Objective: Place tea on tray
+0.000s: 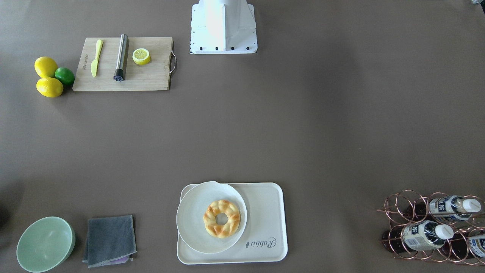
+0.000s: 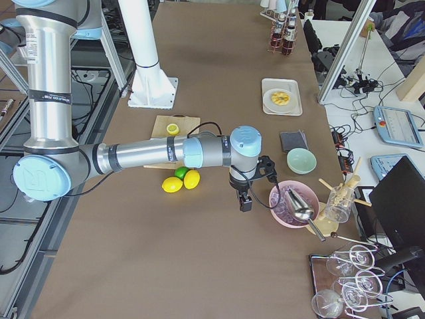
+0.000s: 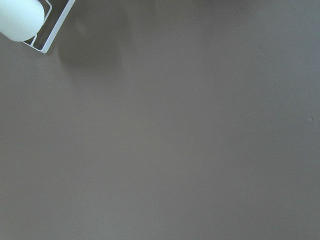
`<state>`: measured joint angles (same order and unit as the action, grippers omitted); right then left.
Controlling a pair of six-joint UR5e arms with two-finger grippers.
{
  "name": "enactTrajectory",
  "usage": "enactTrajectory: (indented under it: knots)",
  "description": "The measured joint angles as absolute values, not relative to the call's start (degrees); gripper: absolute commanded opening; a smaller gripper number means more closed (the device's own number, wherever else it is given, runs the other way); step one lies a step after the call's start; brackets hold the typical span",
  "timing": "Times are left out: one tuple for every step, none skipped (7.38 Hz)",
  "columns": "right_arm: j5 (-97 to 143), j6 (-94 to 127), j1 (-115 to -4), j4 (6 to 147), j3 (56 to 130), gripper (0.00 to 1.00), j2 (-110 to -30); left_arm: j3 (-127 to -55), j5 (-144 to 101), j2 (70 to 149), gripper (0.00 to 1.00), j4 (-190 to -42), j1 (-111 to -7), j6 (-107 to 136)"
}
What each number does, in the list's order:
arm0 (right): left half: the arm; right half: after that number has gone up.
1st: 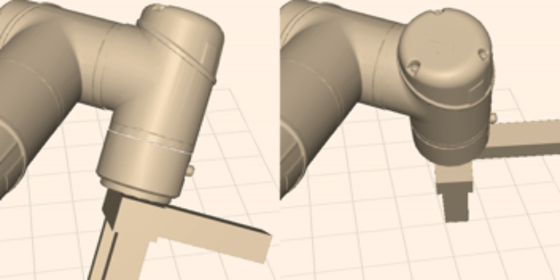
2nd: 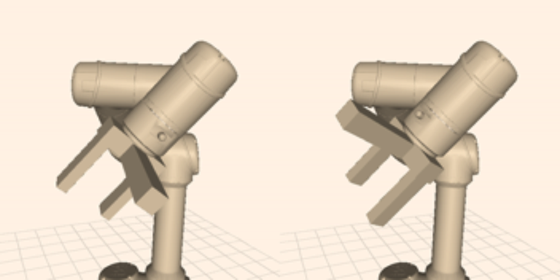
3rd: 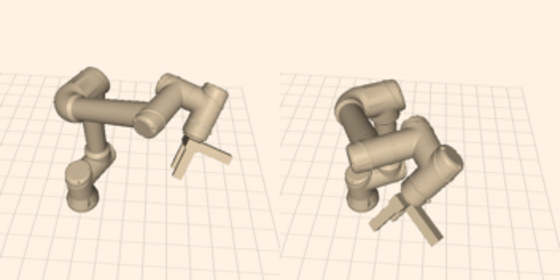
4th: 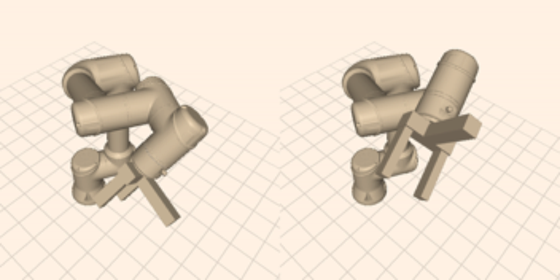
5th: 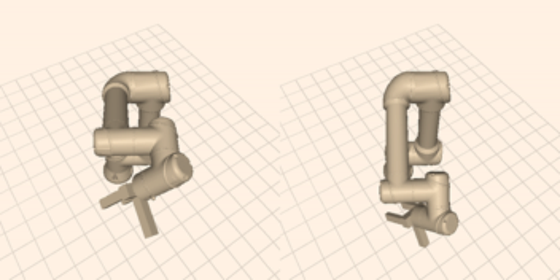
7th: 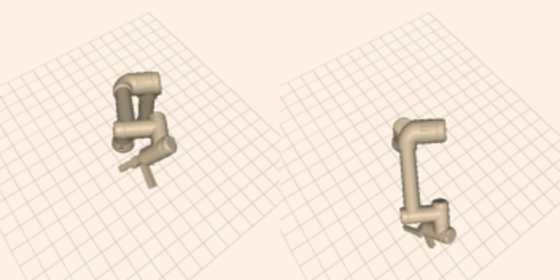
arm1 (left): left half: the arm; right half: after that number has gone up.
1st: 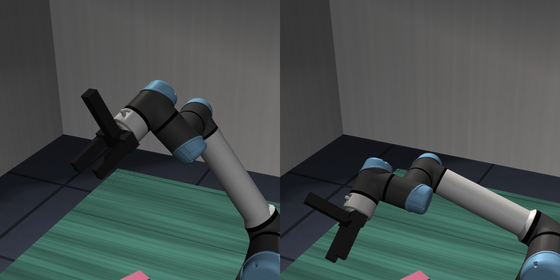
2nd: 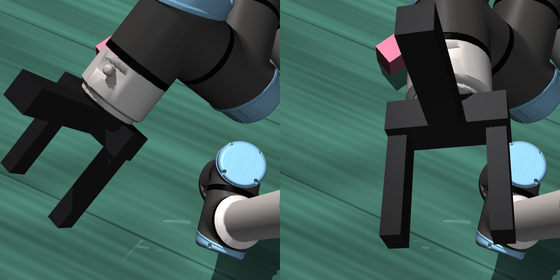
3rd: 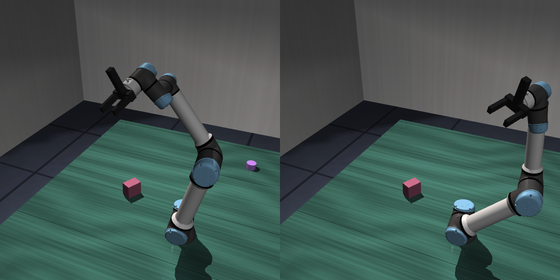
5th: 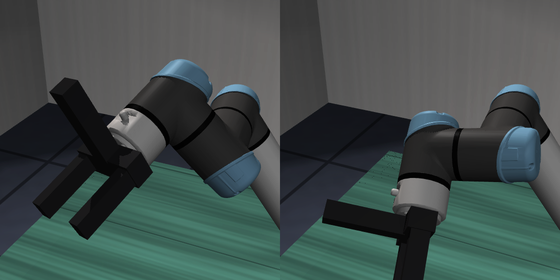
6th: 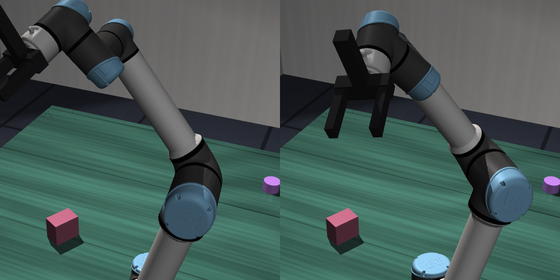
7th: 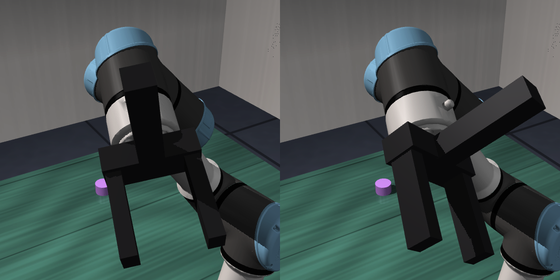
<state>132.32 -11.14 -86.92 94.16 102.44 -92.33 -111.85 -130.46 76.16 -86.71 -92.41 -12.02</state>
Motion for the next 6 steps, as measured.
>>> enactTrajectory:
  knots:
    - [132.3,-11.1,-86.9,94.1,102.5,1.00,-92.4,-111.8,-130.3,76.1,0.98,-86.9,-92.5,-12.6]
    - [132.4,-11.1,-86.9,94.1,102.6,1.00,-92.5,-111.7,-130.3,76.1,0.98,-87.0,-92.6,-12.5]
    - [132.4,-11.1,-86.9,94.1,102.7,1.00,-92.6,-111.9,-130.3,76.0,0.98,-87.2,-92.6,-11.2]
    - [132.5,-11.0,-86.9,94.1,102.8,1.00,-92.6,-112.0,-130.3,75.9,0.98,-88.0,-92.7,-10.0]
    - [132.5,-11.0,-86.9,94.1,102.8,1.00,-92.6,-112.1,-130.3,74.3,0.98,-90.4,-92.8,-9.4]
    - [132.6,-11.0,-86.9,94.1,102.9,1.00,-92.6,-112.1,-130.3,72.5,0.97,-93.5,-92.9,-9.0]
